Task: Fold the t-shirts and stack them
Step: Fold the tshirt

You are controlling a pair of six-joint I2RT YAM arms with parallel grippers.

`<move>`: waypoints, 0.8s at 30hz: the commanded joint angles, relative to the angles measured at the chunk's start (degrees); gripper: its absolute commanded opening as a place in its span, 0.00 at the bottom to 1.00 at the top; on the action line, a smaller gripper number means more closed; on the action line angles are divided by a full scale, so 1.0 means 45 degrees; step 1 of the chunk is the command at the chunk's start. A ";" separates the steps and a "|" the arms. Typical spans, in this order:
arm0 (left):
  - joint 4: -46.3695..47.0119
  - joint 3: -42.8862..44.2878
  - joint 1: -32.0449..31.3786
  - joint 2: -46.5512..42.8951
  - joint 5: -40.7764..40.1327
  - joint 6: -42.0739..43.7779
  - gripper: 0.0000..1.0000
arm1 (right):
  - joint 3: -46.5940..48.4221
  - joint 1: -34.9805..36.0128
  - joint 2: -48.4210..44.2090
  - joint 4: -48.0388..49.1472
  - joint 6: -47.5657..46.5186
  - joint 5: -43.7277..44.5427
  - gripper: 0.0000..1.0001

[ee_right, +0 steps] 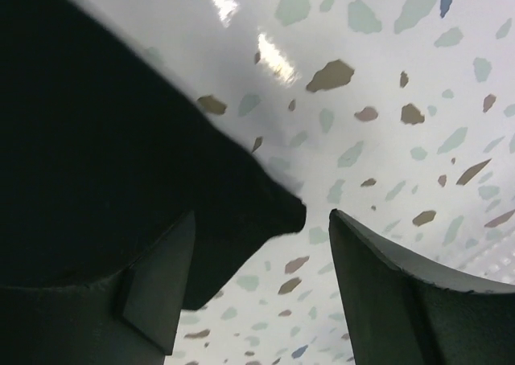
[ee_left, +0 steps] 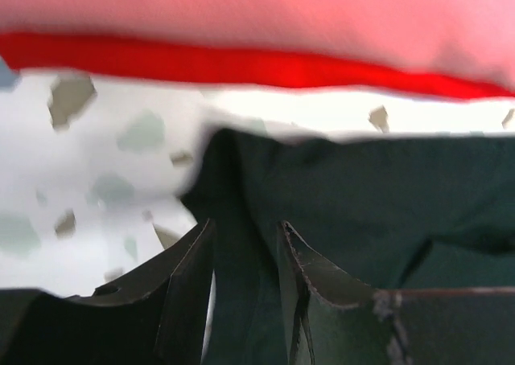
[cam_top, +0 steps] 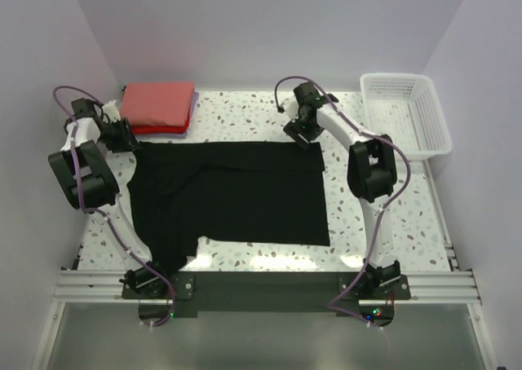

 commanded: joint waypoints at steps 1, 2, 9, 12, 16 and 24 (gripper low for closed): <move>-0.0033 -0.0810 0.0132 -0.2041 0.0069 0.0868 0.42 | -0.0525 0.0197 -0.2281 -0.0917 0.0433 -0.1408 0.71; -0.0033 -0.1121 0.0132 -0.2141 0.0127 0.0965 0.42 | -0.0991 0.0275 -0.2438 -0.1131 0.0627 -0.1467 0.70; -0.0170 -0.2450 0.0151 -0.2980 0.0593 0.1316 0.40 | -0.3279 0.0451 -0.3649 -0.0489 0.1800 -0.1798 0.57; -0.0267 -0.2920 0.0112 -0.3119 0.0869 0.1687 0.38 | -0.4216 0.0840 -0.4119 -0.0410 0.1782 -0.2735 0.42; -0.0754 -0.3193 0.0093 -0.2924 0.0714 0.1903 0.35 | -0.5601 0.1447 -0.3965 -0.0138 0.1566 -0.2797 0.39; -0.0835 -0.4364 -0.0239 -0.2689 0.0010 0.1748 0.35 | -0.6171 0.1273 -0.2558 0.0234 0.1216 -0.1313 0.39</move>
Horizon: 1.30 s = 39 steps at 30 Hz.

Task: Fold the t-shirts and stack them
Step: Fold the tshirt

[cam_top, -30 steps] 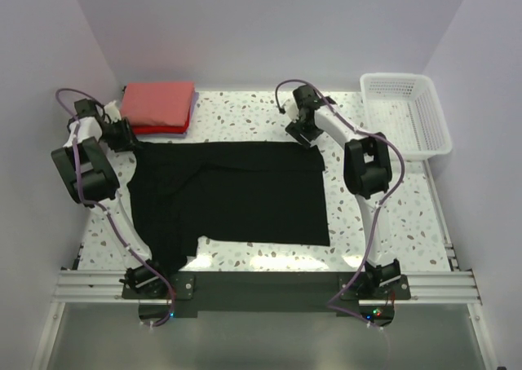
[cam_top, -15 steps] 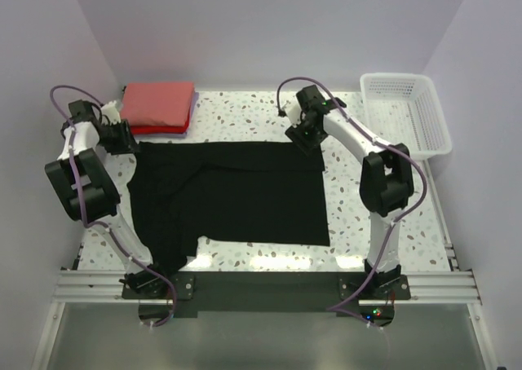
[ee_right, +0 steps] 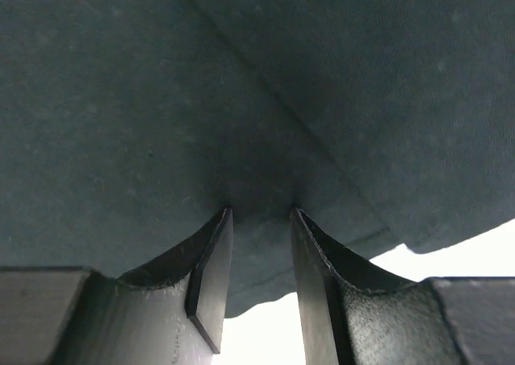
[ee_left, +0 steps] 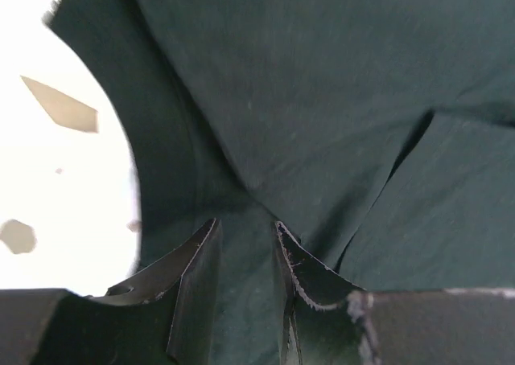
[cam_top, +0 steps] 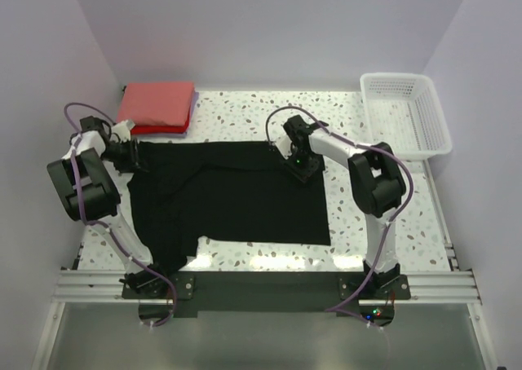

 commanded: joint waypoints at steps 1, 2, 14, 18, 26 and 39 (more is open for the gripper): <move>-0.0062 -0.0626 -0.0191 -0.0129 -0.0247 0.0126 0.35 | -0.0260 -0.0437 0.0439 0.0525 -0.0223 0.1019 0.38; 0.0035 -0.0743 -0.0249 -0.0149 -0.0305 0.0067 0.35 | -0.0319 -0.0574 0.0498 0.0526 -0.0301 0.1137 0.38; -0.0214 -0.0765 -0.0972 -0.0558 0.2459 0.0646 0.35 | -0.0828 -0.2802 -0.0164 0.0157 -0.1726 0.1356 0.41; -0.0939 -0.0257 -0.1710 -0.1574 0.3132 0.1920 0.38 | 0.0437 -0.2782 -0.0712 -0.0974 -0.1863 -0.0653 0.45; -0.0999 -0.0411 -0.3412 -0.1536 0.1981 0.1551 0.42 | 0.1887 -0.2471 -0.1454 -0.1116 -0.1025 -0.3607 0.45; -0.0042 0.0602 -0.5053 0.0064 0.1550 0.1219 0.48 | 0.3528 -0.1883 0.0615 -0.0080 0.0479 -0.2614 0.37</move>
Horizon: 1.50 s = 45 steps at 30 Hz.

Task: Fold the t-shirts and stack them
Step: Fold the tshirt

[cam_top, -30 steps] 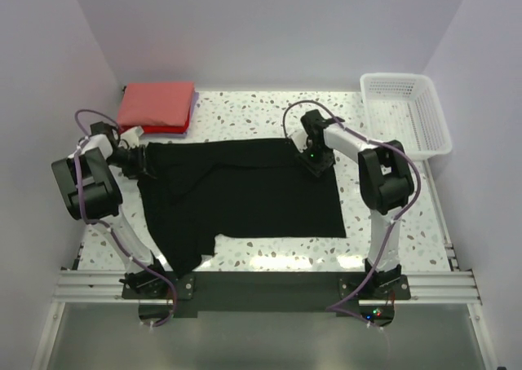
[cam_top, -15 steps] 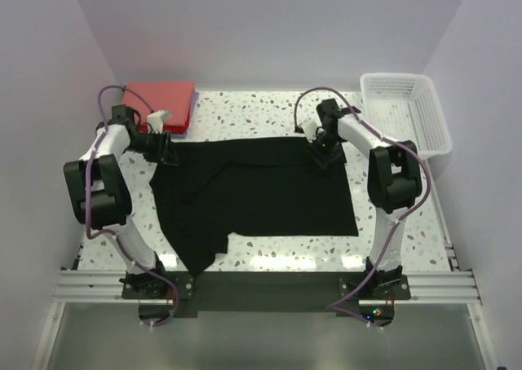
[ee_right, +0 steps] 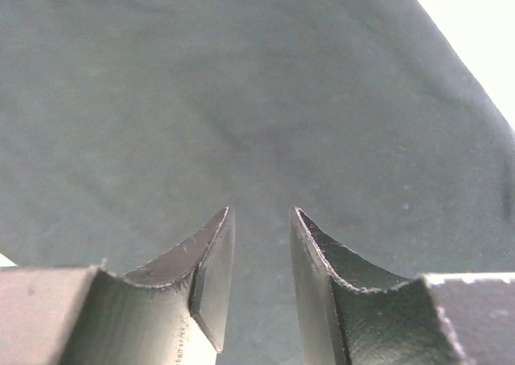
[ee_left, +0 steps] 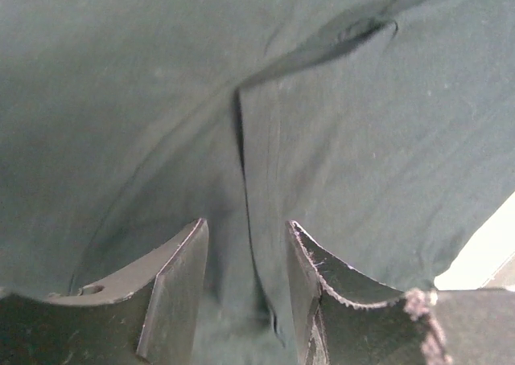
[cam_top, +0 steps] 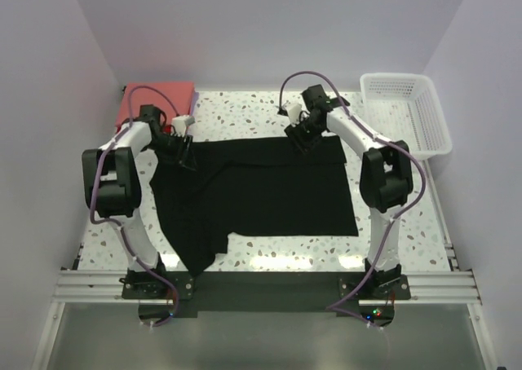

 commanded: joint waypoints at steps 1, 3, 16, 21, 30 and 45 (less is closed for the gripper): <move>0.0502 0.1025 -0.0410 0.0599 0.0088 -0.0189 0.49 | 0.0303 -0.0154 0.0775 0.0363 0.0625 0.1145 0.37; 0.0502 0.1456 -0.0684 0.1010 0.0069 -0.0190 0.49 | 0.0342 -0.0213 0.0933 0.0363 0.0665 0.1363 0.37; 0.0678 0.2862 -0.1543 0.2593 0.0516 -0.0601 0.50 | 0.0264 -0.0565 0.1109 0.0168 0.0509 0.1814 0.37; 0.0192 0.2961 -0.1642 0.2808 0.1492 -0.0406 0.50 | 0.0361 -0.0701 0.1109 0.0090 0.0392 0.1950 0.37; -0.0356 0.2180 -0.1798 0.1753 0.2490 0.0551 0.45 | 0.0459 -0.0858 0.1168 -0.0086 0.0313 0.1911 0.37; -0.3090 0.0578 -0.3555 0.0659 0.2159 0.3791 0.45 | -0.0029 -0.0975 0.0875 -0.0047 -0.0038 0.2067 0.38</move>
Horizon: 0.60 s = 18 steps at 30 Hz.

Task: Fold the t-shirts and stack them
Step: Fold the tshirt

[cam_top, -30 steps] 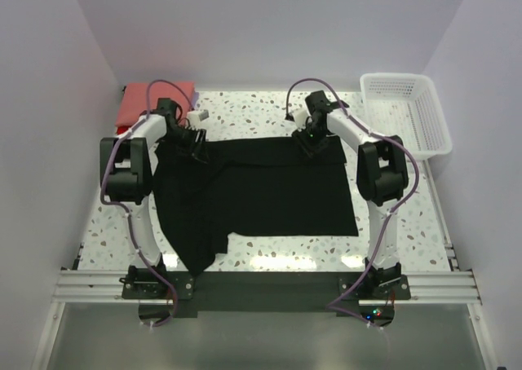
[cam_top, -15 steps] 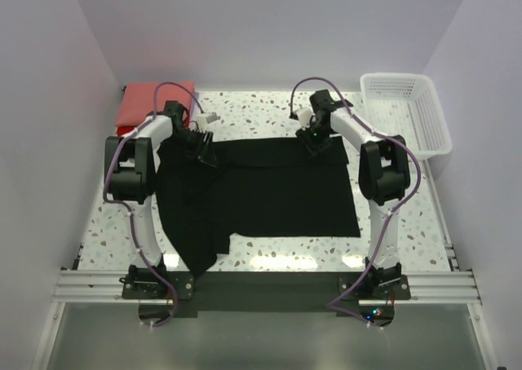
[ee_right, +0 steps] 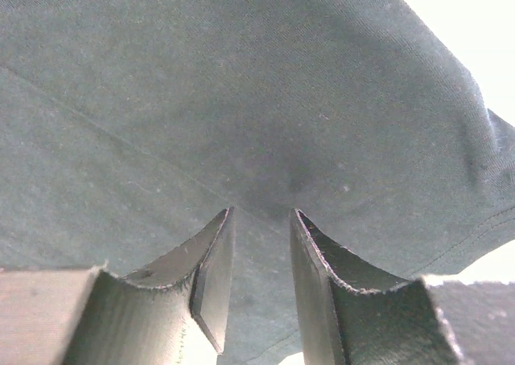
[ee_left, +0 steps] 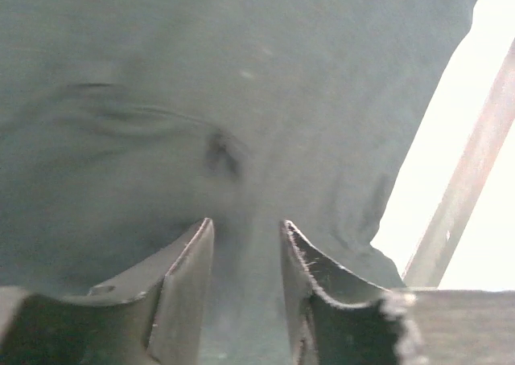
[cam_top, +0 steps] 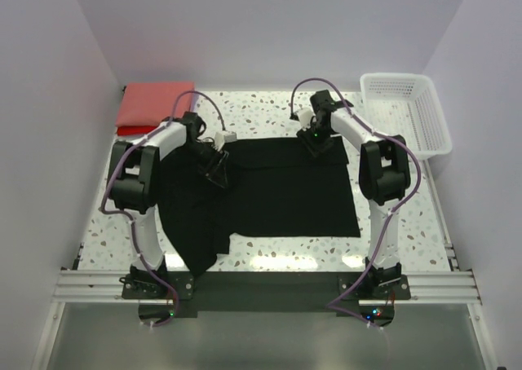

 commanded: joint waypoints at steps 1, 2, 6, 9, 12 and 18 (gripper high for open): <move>-0.1172 -0.0224 -0.0442 -0.0584 -0.0164 0.1389 0.48 | 0.0024 -0.0135 -0.0388 -0.0115 -0.0252 0.0173 0.38; -0.1502 -0.0166 -0.0423 -0.0565 -0.0106 0.1642 0.49 | 0.0063 -0.0135 -0.0349 -0.0154 -0.0271 0.0154 0.38; -0.1858 0.0128 -0.0152 -0.1186 0.0206 0.1900 0.46 | 0.0336 -0.0135 -0.0251 -0.0213 -0.0291 -0.0060 0.38; -0.0923 0.0167 0.0977 -0.1578 0.0150 0.0676 0.40 | 0.0531 -0.0135 -0.0193 -0.0154 -0.0252 -0.0198 0.37; 0.0268 0.0284 0.2461 -0.1658 -0.0781 -0.0712 0.38 | 0.0610 -0.0135 -0.0134 0.0060 -0.0194 0.0230 0.36; 0.2086 0.0850 0.3462 -0.0938 -0.3829 -0.2045 0.40 | 0.0396 -0.0174 0.0353 0.0724 -0.0135 0.2357 0.33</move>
